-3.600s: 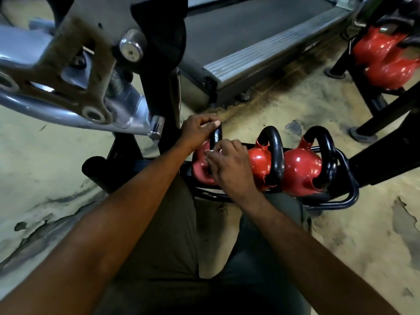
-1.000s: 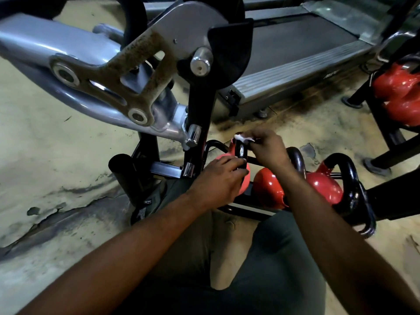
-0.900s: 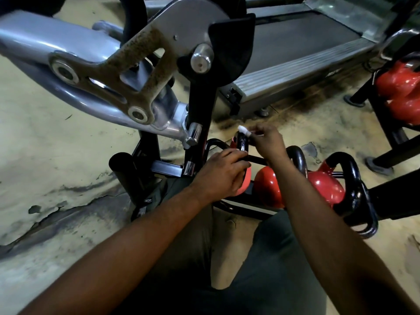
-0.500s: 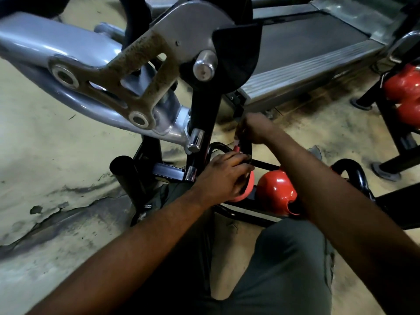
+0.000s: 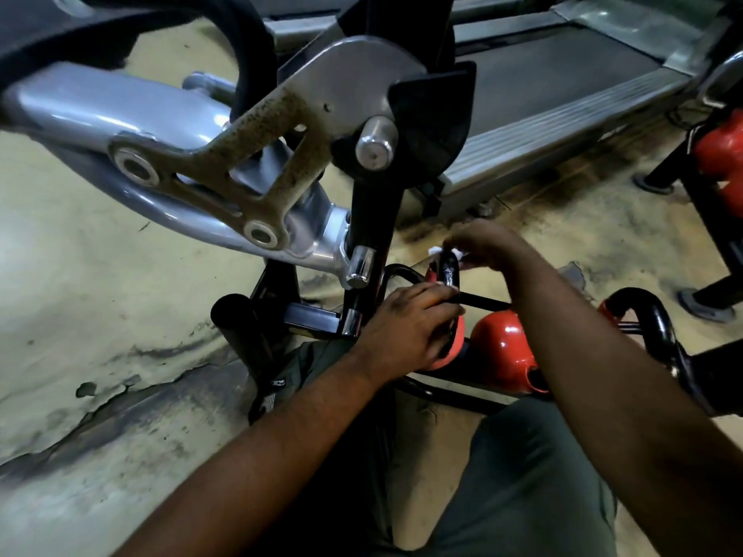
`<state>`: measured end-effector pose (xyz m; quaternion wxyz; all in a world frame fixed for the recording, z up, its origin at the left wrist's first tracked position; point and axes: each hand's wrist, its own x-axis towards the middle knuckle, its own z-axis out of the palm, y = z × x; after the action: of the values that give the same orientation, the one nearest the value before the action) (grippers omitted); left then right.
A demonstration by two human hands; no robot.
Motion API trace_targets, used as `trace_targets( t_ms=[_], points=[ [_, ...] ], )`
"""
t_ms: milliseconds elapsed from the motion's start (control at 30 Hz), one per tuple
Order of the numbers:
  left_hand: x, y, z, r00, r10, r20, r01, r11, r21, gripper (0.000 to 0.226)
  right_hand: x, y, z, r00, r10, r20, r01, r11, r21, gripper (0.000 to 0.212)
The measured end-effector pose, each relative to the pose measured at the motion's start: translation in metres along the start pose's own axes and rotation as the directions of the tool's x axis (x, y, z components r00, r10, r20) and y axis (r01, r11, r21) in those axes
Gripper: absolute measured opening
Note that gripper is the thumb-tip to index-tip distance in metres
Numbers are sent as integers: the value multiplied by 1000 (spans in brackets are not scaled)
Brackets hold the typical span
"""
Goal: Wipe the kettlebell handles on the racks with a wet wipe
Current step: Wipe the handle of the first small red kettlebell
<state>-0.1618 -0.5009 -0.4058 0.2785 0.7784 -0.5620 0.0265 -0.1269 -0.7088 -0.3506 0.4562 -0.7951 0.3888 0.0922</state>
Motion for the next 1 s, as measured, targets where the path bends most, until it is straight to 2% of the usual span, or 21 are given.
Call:
trace_targets(
  t_ms=[67, 133, 200, 267, 300, 333, 367, 400, 433, 467, 533, 600, 633, 700, 767, 833, 933, 967, 1000],
  points=[
    [-3, -6, -2, 1000, -16, -21, 16, 1000, -16, 39, -13, 17, 11, 1000, 12, 1, -12, 956, 293, 4],
    [-9, -10, 1, 999, -11, -33, 10, 1000, -22, 37, -30, 32, 25, 1000, 19, -23, -4, 851, 526, 8],
    [-11, -6, 5, 999, 6, -37, -7, 1000, -26, 37, -48, 48, 31, 998, 31, -52, 12, 742, 671, 15],
    [-11, 1, 8, 1000, 15, -16, -16, 1000, -18, 41, -68, 57, 31, 992, -14, -124, 94, 734, 672, 16],
    [-12, 4, 9, 1000, 16, -6, -16, 1000, -16, 43, -74, 60, 28, 978, -58, -200, 169, 783, 599, 14],
    [-12, 6, 8, 1000, 14, -1, -14, 1000, -13, 44, -74, 59, 25, 947, -130, -294, 254, 862, 439, 13],
    [-13, 6, 6, 1000, 11, -2, -11, 1000, -6, 45, -69, 55, 22, 899, -247, -361, 332, 923, 196, 15],
    [-13, 4, 4, 1000, 10, -10, -10, 1000, -2, 45, -61, 45, 18, 852, -382, -357, 383, 921, -70, 16],
    [-15, 3, 2, 1000, 10, -20, -10, 1000, 0, 44, -52, 33, 18, 832, -475, -286, 408, 874, -263, 13],
    [-16, 2, 2, 1000, 11, -24, -11, 1000, -3, 43, -41, 21, 19, 846, -504, -175, 408, 823, -396, 9],
    [-19, 3, 3, 1000, 18, 2, -18, 1000, -4, 43, -13, 5, 21, 921, -390, 11, 321, 741, -590, 16],
    [-19, 5, 4, 999, 19, 29, -19, 1000, 8, 44, 5, -3, 19, 971, -231, 53, 213, 749, -627, 18],
    [-18, 5, 4, 999, 17, 35, -18, 1000, 17, 45, 8, -4, 17, 984, -175, 30, 162, 815, -556, 15],
    [-16, 6, 2, 999, 11, 36, -12, 1000, 19, 46, 1, 1, 12, 999, -45, 1, 44, 972, -232, 4],
    [-15, 6, 1, 1000, 4, 25, -4, 1000, 2, 47, -9, 12, 7, 1000, 13, 9, -13, 996, 92, 17],
    [-16, 5, 1, 1000, 4, -5, -4, 1000, 4, 45, -21, 23, 5, 999, 25, 45, -36, 962, 272, 18],
    [-16, 1, 0, 999, 22, -25, -21, 1000, 16, 43, -36, 28, -1, 999, -28, 35, 14, 933, 359, 13],
    [-16, 1, 1, 999, 29, -19, -29, 999, 22, 43, -40, 25, -5, 997, -75, 5, 69, 941, 333, 6],
    [-15, 3, 2, 999, 37, -10, -37, 999, 28, 44, -39, 22, -8, 990, -136, -36, 141, 968, 206, 5]
  ],
)
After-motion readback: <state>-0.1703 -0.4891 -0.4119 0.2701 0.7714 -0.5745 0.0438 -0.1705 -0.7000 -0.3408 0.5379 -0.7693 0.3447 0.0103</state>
